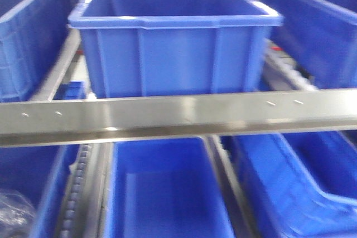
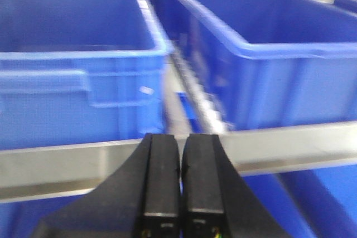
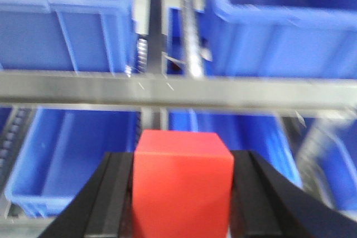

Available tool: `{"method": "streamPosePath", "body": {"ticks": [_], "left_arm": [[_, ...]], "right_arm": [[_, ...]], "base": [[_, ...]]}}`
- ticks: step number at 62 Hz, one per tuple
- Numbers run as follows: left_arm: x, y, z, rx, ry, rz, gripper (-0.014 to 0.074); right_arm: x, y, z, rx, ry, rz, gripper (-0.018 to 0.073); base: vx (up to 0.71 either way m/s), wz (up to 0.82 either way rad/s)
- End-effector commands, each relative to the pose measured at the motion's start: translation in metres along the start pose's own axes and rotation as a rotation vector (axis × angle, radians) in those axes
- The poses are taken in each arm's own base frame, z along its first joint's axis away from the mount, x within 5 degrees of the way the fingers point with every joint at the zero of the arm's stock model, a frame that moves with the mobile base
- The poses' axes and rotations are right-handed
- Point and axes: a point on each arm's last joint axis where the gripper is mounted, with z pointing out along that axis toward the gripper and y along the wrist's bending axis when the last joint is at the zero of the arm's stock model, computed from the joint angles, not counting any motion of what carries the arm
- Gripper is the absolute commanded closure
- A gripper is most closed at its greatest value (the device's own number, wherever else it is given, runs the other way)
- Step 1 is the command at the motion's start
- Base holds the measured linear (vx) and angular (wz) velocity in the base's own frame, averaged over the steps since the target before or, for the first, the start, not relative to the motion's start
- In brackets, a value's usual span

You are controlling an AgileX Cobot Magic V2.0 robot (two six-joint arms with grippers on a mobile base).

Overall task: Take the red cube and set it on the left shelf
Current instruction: 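Drive up to the shelf and stop before the large blue crate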

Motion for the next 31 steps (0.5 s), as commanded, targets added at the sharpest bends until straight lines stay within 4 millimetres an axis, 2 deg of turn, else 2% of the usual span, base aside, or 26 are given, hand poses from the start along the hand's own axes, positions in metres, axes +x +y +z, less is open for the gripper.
{"method": "streamPosePath", "body": {"ticks": [1, 16, 31], "left_arm": [[-0.0010, 0.0003, -0.0004, 0.003, -0.081, -0.009, 0.0495], [-0.0010, 0.0003, -0.0004, 0.003, -0.081, -0.009, 0.0495], [-0.0010, 0.0003, -0.0004, 0.003, -0.081, -0.009, 0.0495]], "right_arm": [[-0.0139, 0.0002, -0.0023, -0.001, -0.090, -0.017, 0.0380], [-0.0139, 0.0002, -0.0023, -0.001, -0.090, -0.017, 0.0380], [-0.0139, 0.0002, -0.0023, -0.001, -0.090, -0.017, 0.0380]], "base": [[0.40, 0.41], [0.36, 0.37], [0.29, 0.15]]}}
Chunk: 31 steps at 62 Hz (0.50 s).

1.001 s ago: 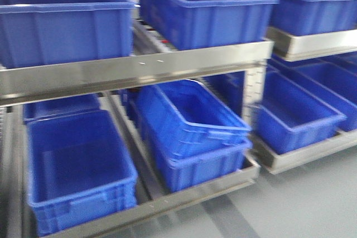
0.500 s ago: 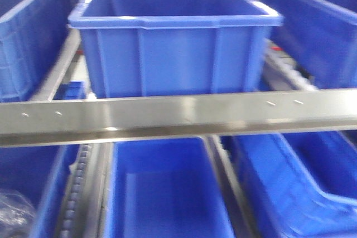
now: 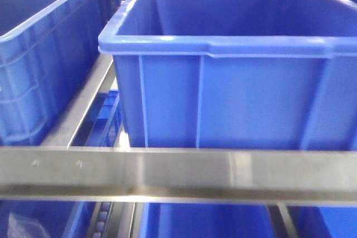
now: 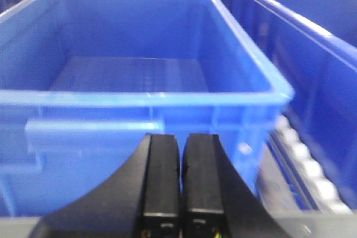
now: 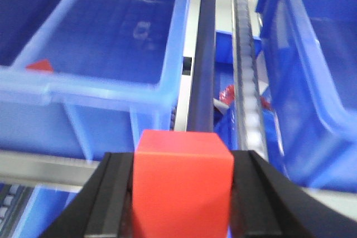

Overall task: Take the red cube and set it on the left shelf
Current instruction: 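Drive up to the shelf and stop before the large blue crate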

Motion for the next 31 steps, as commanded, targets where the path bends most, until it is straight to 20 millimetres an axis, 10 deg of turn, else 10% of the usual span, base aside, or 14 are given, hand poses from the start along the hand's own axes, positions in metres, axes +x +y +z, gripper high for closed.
{"method": "streamPosePath", "body": {"ticks": [1, 31], "left_arm": [[-0.0010, 0.0003, -0.0004, 0.003, -0.081, -0.009, 0.0496], [-0.0010, 0.0003, -0.0004, 0.003, -0.081, -0.009, 0.0495]], "right_arm": [[-0.0139, 0.0002, -0.0023, -0.001, -0.090, -0.017, 0.0380], [-0.0139, 0.0002, -0.0023, -0.001, -0.090, -0.017, 0.0380]], "base": [[0.26, -0.04], [0.18, 0.00]]}}
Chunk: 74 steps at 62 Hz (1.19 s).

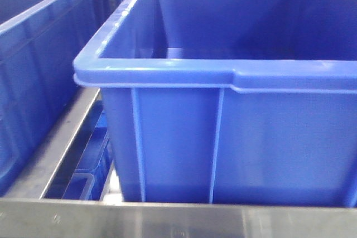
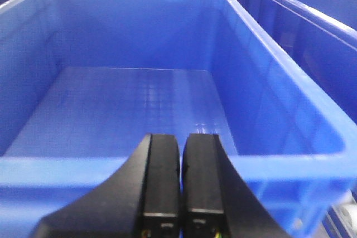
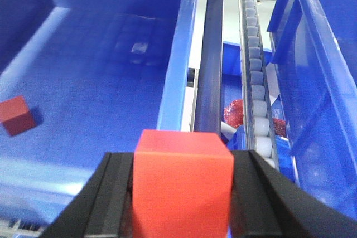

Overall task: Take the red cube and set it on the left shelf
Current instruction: 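Drive up to the shelf and stop before the large blue crate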

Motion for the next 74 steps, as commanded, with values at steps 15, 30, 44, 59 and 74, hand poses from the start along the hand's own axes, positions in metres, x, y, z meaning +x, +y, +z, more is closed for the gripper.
{"method": "streamPosePath", "body": {"ticks": [15, 30, 44, 59, 74], "left_arm": [[-0.001, 0.000, 0.000, 0.003, -0.081, -0.009, 0.0495], [-0.001, 0.000, 0.000, 0.003, -0.081, -0.009, 0.0495], [-0.001, 0.000, 0.000, 0.003, -0.081, -0.009, 0.0496], [-0.001, 0.000, 0.000, 0.003, -0.081, -0.009, 0.0495], [-0.001, 0.000, 0.000, 0.003, -0.081, -0.009, 0.0495]], "right_arm": [[-0.014, 0.000, -0.002, -0.001, -0.090, -0.017, 0.0380], [-0.014, 0.000, -0.002, -0.001, -0.090, -0.017, 0.0380], [-0.014, 0.000, -0.002, -0.001, -0.090, -0.017, 0.0380], [-0.014, 0.000, -0.002, -0.001, -0.089, -0.018, 0.0380], [-0.062, 0.001, -0.010, -0.004, -0.123, -0.074, 0.0380]], "base": [[0.07, 0.03], [0.03, 0.02], [0.00, 0.00], [0.00, 0.00], [0.00, 0.00]]}}
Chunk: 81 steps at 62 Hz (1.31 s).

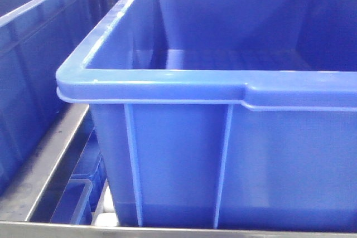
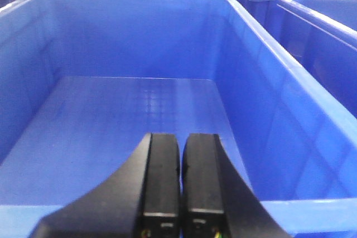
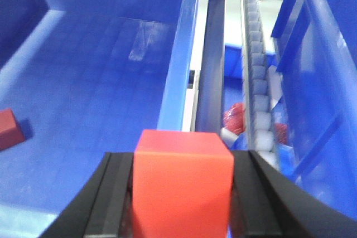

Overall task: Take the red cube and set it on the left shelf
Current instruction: 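Drive up to the shelf and stop before the large blue crate, then lower the right gripper with the red cube into the blue crate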

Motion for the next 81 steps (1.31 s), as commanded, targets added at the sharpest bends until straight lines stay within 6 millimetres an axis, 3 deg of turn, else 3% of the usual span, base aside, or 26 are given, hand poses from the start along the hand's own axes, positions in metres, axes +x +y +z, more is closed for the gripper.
{"method": "streamPosePath", "body": {"ticks": [1, 13, 19, 33, 42, 54, 69, 81], "left_arm": [[0.001, 0.000, 0.000, 0.004, -0.064, -0.009, 0.0495], [0.001, 0.000, 0.000, 0.004, -0.064, -0.009, 0.0495], [0.001, 0.000, 0.000, 0.004, -0.064, -0.009, 0.0496], [0.001, 0.000, 0.000, 0.004, -0.064, -0.009, 0.0496], [0.001, 0.000, 0.000, 0.004, -0.064, -0.009, 0.0496], [0.001, 0.000, 0.000, 0.004, -0.064, -0.009, 0.0495], [0.001, 0.000, 0.000, 0.004, -0.064, -0.009, 0.0495], [0.001, 0.000, 0.000, 0.004, -0.064, -0.009, 0.0495]], "right_arm": [[-0.042, 0.000, -0.004, -0.006, -0.116, -0.045, 0.0380], [-0.098, 0.012, 0.014, -0.135, -0.078, -0.024, 0.0380], [-0.113, 0.025, 0.042, -0.191, 0.038, -0.084, 0.0380], [-0.124, 0.073, 0.122, -0.297, 0.277, -0.187, 0.0380], [-0.113, 0.099, 0.170, -0.316, 0.404, -0.229, 0.0380], [-0.082, 0.124, 0.229, -0.322, 0.523, -0.264, 0.0380], [-0.047, 0.141, 0.270, -0.329, 0.603, -0.288, 0.0380], [-0.023, 0.148, 0.290, -0.330, 0.665, -0.303, 0.0380]], "base": [[0.00, 0.00], [0.00, 0.00], [0.00, 0.00], [0.00, 0.00], [0.00, 0.00], [0.00, 0.00], [0.00, 0.00], [0.00, 0.00]]}}
